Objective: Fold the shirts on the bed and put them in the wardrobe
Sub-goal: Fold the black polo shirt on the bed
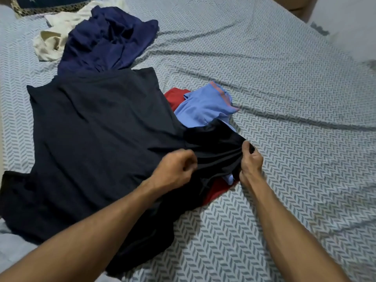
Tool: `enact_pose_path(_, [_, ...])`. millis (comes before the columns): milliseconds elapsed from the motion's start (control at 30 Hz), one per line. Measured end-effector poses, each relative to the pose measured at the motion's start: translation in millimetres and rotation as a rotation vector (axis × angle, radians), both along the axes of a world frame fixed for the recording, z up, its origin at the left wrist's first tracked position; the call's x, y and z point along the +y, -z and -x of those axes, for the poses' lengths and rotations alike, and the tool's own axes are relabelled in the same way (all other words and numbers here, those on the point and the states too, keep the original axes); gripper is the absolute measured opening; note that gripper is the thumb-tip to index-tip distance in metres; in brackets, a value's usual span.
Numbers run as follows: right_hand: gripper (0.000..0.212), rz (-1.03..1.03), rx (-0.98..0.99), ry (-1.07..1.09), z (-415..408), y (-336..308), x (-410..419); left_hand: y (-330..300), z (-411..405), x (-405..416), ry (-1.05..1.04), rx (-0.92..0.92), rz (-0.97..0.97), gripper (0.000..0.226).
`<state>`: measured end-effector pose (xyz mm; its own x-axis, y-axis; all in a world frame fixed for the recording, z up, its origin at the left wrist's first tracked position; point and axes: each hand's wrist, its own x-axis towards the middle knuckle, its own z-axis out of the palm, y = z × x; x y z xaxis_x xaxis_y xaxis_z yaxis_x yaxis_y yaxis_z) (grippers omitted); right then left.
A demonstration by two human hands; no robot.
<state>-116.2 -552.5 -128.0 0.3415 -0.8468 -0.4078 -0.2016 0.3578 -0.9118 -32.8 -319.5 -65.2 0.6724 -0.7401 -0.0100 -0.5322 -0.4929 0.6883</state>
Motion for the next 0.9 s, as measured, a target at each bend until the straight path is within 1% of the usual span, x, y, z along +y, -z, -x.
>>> enact_pose_path(33, [0.031, 0.012, -0.004, 0.027, 0.5, 3.6, 1.6, 0.5, -10.7, -12.1, -0.034, -0.122, 0.081, 0.008])
enact_pose_path(67, [0.039, 0.026, -0.023, 0.041, 0.1, 4.6, 4.3, -0.8, -22.3, -23.3, -0.065, -0.224, 0.124, 0.012])
enact_pose_path(100, [0.046, 0.033, -0.030, 0.054, -1.0, 4.2, 6.5, -2.6, -33.1, -35.0, -0.101, -0.284, 0.131, 0.018])
enact_pose_path(133, [0.050, 0.034, -0.037, 0.067, -1.4, 3.9, 5.6, -6.0, -42.4, -48.7, -0.133, -0.303, 0.103, 0.023])
enact_pose_path(200, [0.053, -0.011, -0.057, 0.079, -1.7, 4.8, 3.8, -16.4, -56.6, -73.9, -0.141, -0.255, -0.059, 0.029])
enact_pose_path(267, [0.051, -0.057, -0.108, 0.047, 2.9, 2.0, 5.7, -25.8, -69.0, -94.6, -0.064, -0.185, -0.264, 0.031])
enact_pose_path(300, [0.045, -0.037, -0.137, 0.004, 6.9, 3.0, 4.1, -29.8, -74.1, -106.0, -0.015, -0.127, -0.348, 0.033])
enact_pose_path(367, [0.024, 0.038, -0.163, -0.126, 13.2, 4.2, 0.9, -32.9, -83.6, -125.1, 0.077, -0.017, -0.428, 0.029])
enact_pose_path(400, [0.015, 0.041, -0.182, -0.173, 15.3, 4.3, 0.0, -33.2, -87.6, -132.6, 0.105, 0.035, -0.406, 0.028])
enact_pose_path(433, [0.011, 0.025, -0.203, -0.188, 16.8, 5.3, -1.0, -32.0, -90.1, -139.2, 0.108, 0.083, -0.343, 0.028])
enact_pose_path(467, [0.014, -0.004, -0.233, -0.178, 18.1, 6.5, -2.0, -28.7, -93.3, -145.9, 0.096, 0.131, -0.258, 0.026])
enact_pose_path(533, [0.014, -0.056, -0.286, -0.109, 17.6, 9.7, -3.2, -22.6, -100.3, -156.5, 0.062, 0.203, -0.079, 0.019])
enact_pose_path(600, [0.010, -0.041, -0.290, -0.030, 11.7, 12.1, -1.7, -13.3, -107.2, -161.2, 0.043, 0.225, -0.001, 0.020])
enact_pose_path(667, [0.011, 0.025, -0.240, 0.015, 5.6, 15.5, -1.1, 1.1, -110.5, -163.5, 0.033, 0.214, -0.012, 0.029])
enact_pose_path(767, [0.006, 0.088, -0.146, 0.000, 2.3, 21.2, -2.2, 22.5, -106.3, -165.0, -0.023, 0.151, -0.108, 0.038])
enact_pose_path(833, [0.012, 0.106, -0.061, -0.024, 2.2, 26.8, -2.1, 28.0, -104.3, -165.9, -0.035, 0.114, -0.168, 0.039])
enact_pose_path(900, [0.018, 0.122, 0.005, -0.032, 1.9, 26.6, -0.7, 21.7, -104.4, -163.2, -0.009, 0.135, -0.158, 0.040])
